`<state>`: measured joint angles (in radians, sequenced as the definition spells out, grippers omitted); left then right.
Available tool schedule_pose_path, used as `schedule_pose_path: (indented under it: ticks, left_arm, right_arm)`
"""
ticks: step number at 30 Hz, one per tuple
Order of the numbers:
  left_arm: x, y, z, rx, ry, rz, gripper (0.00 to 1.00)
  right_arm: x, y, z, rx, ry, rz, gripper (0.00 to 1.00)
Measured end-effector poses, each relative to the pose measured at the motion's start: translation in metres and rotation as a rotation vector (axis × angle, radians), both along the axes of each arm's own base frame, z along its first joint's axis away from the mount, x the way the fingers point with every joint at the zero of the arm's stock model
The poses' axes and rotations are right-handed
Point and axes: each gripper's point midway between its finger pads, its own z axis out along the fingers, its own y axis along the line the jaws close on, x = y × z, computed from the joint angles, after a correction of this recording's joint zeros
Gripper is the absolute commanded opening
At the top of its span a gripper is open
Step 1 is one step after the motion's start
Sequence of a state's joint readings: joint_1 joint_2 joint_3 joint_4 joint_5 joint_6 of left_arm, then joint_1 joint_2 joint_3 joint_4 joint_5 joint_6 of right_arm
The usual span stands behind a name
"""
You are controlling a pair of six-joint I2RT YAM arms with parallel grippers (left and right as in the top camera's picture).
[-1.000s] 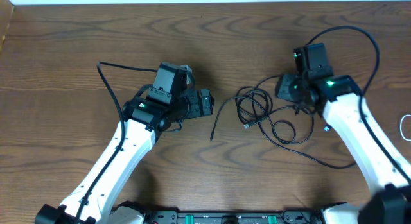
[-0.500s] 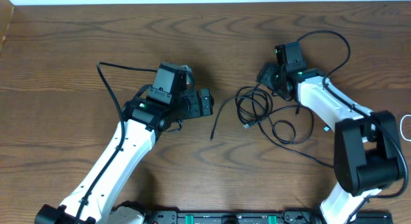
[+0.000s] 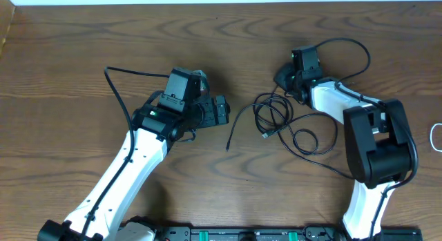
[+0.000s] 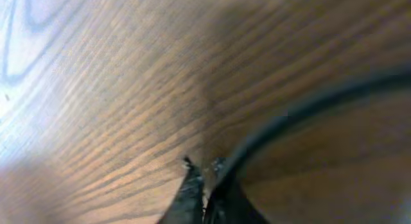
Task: Untangle cables
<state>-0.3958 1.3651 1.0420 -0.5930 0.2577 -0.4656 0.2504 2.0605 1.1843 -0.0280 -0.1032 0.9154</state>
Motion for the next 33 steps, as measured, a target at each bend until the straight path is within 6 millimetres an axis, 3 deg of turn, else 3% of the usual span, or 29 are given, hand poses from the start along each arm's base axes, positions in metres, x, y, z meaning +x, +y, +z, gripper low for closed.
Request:
schedule_pose_path:
  ticks: [4,7,8,9,11,14,17,20,23,28,29,31,33]
  left_arm:
    - [0.0,0.0,0.0,0.002,0.001,0.001,0.98]
    - [0.0,0.0,0.0,0.001,0.0,0.001,0.98]
    - [0.0,0.0,0.0,0.001,0.0,0.001,0.98]
    - [0.0,0.0,0.0,0.001,0.0,0.001,0.98]
    - [0.0,0.0,0.0,0.001,0.0,0.001,0.98]
    - [0.0,0.0,0.0,0.001,0.0,0.001,0.98]
    - [0.0,0.0,0.0,0.002,0.001,0.001,0.97]
    - [0.0,0.0,0.0,0.001,0.0,0.001,0.98]
    - [0.0,0.0,0.0,0.002,0.001,0.001,0.98]
    - [0.0,0.0,0.0,0.001,0.0,0.001,0.98]
    - [0.0,0.0,0.0,0.001,0.0,0.001,0.98]
    - [0.0,0.0,0.0,0.001,0.0,0.001,0.98]
    - [0.0,0.0,0.0,0.002,0.0,0.001,0.98]
  right_arm:
    - [0.01,0.026,0.017,0.03,-0.134,0.216,0.01]
    - [0.005,0.049,0.041,0.082,-0.208,0.384,0.01]
    - [-0.001,0.056,0.056,0.11,-0.231,0.437,0.01]
    - [-0.01,0.065,0.098,0.143,-0.303,0.513,0.02]
    - [-0.02,0.068,0.13,0.15,-0.348,0.559,0.02]
    - [-0.053,0.064,0.192,0.13,-0.419,0.631,0.01]
    - [-0.079,0.06,0.242,0.097,-0.517,0.675,0.02]
    - [-0.105,0.052,0.278,0.055,-0.587,0.699,0.01]
    - [-0.126,0.041,0.285,0.007,-0.567,0.69,0.01]
    - [-0.134,0.022,0.259,-0.08,-0.442,0.639,0.02]
    - [-0.133,0.019,0.253,-0.092,-0.418,0.63,0.15]
    - [-0.132,0.016,0.241,-0.108,-0.374,0.622,0.53]
    - [-0.131,0.013,0.226,-0.126,-0.32,0.621,0.81]
